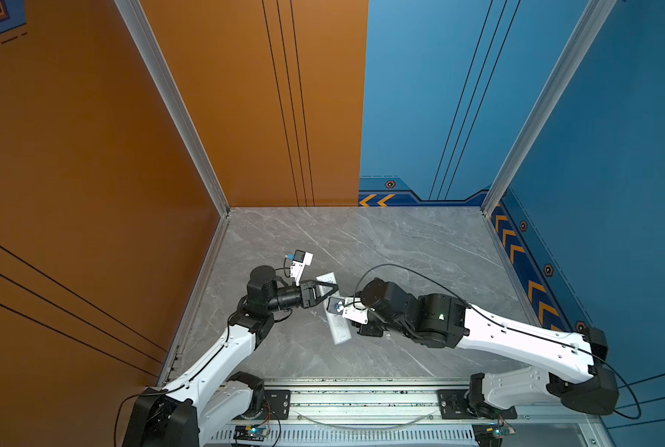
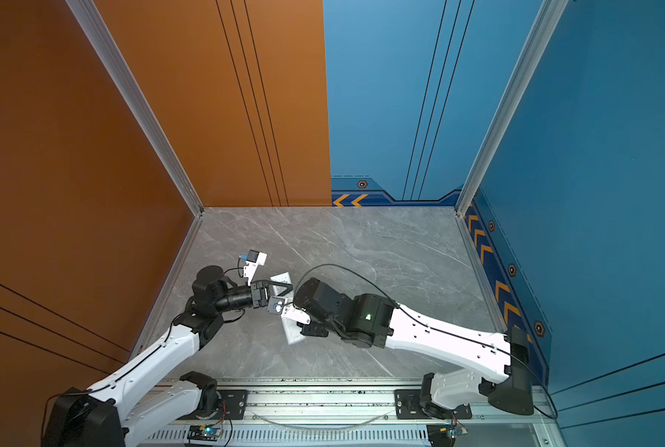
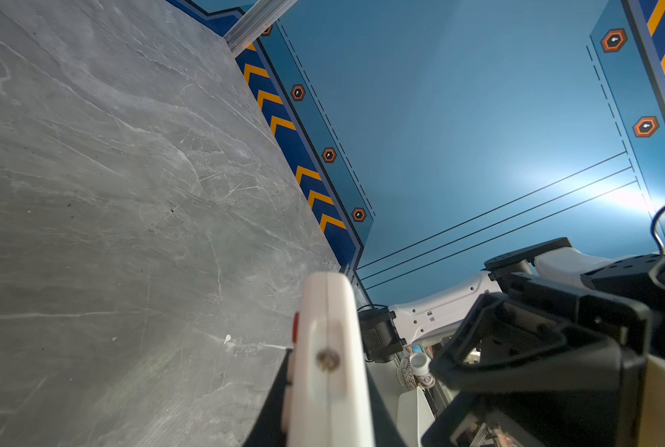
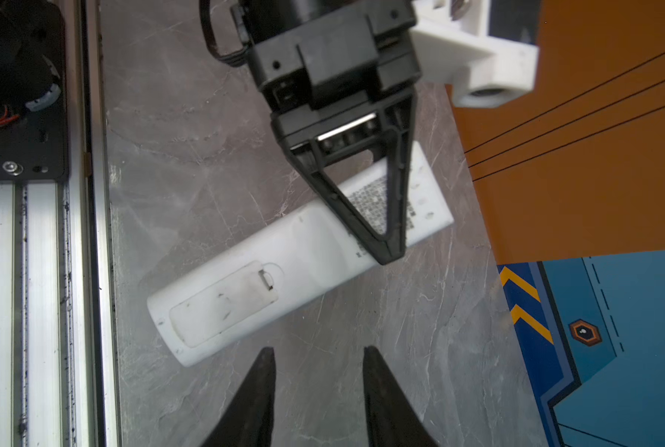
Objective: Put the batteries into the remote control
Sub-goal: 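Raise the right gripper away from the remote's cover, then move the open right gripper to the remote's end and close on it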
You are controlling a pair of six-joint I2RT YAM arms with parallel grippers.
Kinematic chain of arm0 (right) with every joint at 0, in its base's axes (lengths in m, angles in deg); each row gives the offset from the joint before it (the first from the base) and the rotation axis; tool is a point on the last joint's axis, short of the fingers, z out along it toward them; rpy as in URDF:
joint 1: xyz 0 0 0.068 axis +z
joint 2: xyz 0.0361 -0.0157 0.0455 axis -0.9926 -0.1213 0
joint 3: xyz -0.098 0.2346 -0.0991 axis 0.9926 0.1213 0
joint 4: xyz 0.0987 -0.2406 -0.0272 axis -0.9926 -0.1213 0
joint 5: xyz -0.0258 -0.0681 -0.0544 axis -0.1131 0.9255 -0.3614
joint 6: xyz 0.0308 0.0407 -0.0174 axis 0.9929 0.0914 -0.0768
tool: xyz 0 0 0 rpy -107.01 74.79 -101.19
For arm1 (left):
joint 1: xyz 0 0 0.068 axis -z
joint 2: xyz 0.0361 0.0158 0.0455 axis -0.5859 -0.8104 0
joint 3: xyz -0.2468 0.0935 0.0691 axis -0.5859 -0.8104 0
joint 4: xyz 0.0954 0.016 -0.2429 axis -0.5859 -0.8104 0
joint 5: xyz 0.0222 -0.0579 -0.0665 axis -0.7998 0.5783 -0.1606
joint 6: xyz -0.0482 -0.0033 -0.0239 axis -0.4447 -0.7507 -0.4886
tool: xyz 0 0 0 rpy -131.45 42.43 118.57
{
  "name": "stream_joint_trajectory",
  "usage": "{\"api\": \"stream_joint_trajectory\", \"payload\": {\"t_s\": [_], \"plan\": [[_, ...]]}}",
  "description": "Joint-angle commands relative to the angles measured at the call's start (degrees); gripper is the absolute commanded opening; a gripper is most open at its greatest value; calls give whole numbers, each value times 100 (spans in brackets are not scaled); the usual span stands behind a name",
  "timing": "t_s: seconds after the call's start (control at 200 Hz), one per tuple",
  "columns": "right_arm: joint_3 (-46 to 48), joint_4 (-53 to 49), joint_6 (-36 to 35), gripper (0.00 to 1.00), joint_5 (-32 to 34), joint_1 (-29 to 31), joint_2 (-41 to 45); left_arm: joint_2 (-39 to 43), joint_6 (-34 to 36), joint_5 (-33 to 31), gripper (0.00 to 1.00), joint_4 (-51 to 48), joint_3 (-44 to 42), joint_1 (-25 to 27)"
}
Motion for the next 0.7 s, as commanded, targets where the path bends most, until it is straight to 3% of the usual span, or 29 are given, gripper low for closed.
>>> {"api": "stream_joint_trajectory", "payload": {"t_s": [0.0, 0.305, 0.696], "plan": [[236, 433, 860, 47, -201, -331, 386, 128, -74, -338, 0, -129, 78, -93], [627, 620, 2057, 78, -144, -856, 738, 263, -222, -939, 0, -367, 56, -196], [852, 661, 2563, 88, -443, -1081, 731, 367, -216, -1288, 0, -485, 41, -259]]}}
